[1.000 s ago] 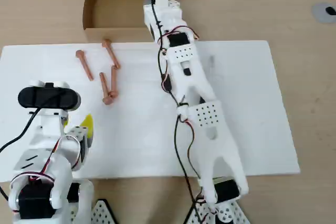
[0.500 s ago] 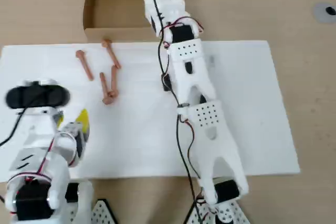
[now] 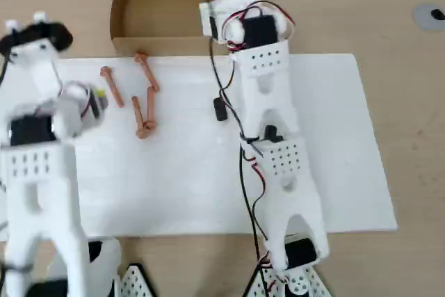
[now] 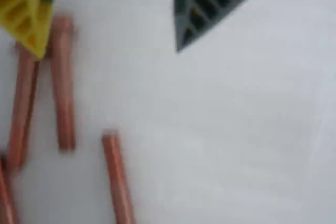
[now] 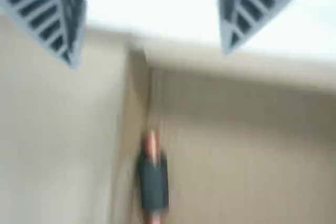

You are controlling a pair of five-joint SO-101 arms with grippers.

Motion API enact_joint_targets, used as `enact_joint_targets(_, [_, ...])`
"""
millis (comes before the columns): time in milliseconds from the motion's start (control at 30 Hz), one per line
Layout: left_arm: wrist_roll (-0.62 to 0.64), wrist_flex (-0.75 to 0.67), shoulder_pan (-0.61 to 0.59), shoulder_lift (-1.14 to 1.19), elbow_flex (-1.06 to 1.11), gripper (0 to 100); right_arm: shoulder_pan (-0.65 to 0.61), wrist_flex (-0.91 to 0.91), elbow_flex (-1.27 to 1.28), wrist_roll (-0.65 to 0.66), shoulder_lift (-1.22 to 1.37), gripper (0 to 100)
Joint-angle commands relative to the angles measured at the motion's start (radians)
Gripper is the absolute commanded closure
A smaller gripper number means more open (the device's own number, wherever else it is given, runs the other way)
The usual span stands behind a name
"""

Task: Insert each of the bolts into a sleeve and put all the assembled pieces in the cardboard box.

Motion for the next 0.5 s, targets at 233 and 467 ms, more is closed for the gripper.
enact_joint_targets(233, [0.284, -0.063, 0.014, 0.386, -0.267, 83, 0.028, 0.209, -0.051, 0.008, -0.286, 78.8])
enact_joint_targets(467, [0.281, -0.075, 0.009, 0.615, -0.42, 83, 0.028, 0.209, 0.015, 0.008, -0.291, 78.8])
